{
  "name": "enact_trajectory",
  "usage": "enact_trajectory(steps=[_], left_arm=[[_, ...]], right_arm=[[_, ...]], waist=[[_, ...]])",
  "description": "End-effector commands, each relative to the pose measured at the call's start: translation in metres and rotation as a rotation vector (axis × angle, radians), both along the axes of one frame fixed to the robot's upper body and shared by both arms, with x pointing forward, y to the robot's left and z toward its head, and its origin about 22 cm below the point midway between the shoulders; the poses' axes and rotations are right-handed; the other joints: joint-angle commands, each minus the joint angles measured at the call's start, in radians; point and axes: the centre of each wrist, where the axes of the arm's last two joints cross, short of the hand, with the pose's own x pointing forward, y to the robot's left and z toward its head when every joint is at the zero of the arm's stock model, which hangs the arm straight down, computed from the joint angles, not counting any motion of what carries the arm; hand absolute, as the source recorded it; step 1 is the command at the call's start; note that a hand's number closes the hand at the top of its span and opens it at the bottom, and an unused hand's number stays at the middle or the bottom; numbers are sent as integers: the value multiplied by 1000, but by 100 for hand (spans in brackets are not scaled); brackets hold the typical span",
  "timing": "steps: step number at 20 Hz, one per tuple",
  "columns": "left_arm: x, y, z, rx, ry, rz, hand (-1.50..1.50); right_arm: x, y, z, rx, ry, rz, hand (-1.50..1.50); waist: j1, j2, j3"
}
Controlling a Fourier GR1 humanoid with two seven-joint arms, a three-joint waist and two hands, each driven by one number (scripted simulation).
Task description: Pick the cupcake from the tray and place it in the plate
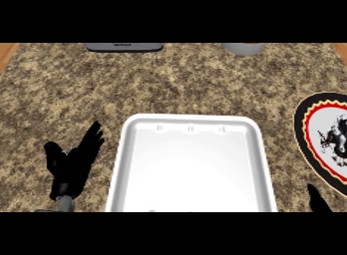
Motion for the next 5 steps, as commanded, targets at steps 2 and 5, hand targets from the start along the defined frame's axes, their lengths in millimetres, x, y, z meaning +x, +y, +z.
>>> enact_trajectory(steps=[2,5], left_arm=[[-13,14,-14,7,39,-1,0],[5,7,-5,6,40,-10,0]], right_arm=[[-17,20,0,11,-60,-35,-150],[3,18,-3,21,-69,-30,-150]], waist=[[2,6,-4],[2,10,-5]])
